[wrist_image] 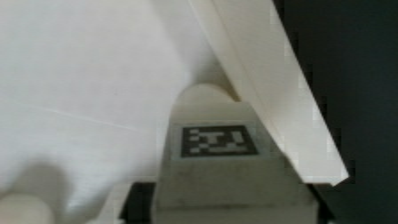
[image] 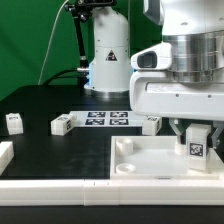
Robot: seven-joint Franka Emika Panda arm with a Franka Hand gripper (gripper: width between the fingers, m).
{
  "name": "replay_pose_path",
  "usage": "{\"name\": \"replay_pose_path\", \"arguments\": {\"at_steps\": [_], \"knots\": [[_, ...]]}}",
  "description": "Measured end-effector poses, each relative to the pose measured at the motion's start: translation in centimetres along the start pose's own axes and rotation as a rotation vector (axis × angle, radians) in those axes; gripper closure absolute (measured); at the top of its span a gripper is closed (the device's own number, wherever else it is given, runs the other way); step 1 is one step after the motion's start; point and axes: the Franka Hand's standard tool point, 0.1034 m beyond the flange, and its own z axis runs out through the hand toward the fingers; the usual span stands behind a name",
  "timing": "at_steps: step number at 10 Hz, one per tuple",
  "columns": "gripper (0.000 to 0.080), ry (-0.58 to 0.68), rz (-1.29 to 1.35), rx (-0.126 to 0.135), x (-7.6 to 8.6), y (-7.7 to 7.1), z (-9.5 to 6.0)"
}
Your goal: Assemble one leg
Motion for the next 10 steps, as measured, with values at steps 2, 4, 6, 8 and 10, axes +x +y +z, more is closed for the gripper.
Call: {"name": "replay_pose_path", "arguments": {"at_steps": [2, 4, 6, 8, 10], "knots": [[0.0509, -0.003, 0.199, 0.002, -0.04, 0.05, 0.04], [0.0509, -0.010, 0.413, 0.007, -0.05, 0.06, 0.06], [0.0509, -0.017, 0.631, 0.010, -0.24, -0.12, 0.09], [0.0509, -0.027, 0.821, 0.015, -0.38, -0.31, 0.11], [0.0509, -0.031, 0.943, 0.018, -0.38, -0.38, 0.12]]}}
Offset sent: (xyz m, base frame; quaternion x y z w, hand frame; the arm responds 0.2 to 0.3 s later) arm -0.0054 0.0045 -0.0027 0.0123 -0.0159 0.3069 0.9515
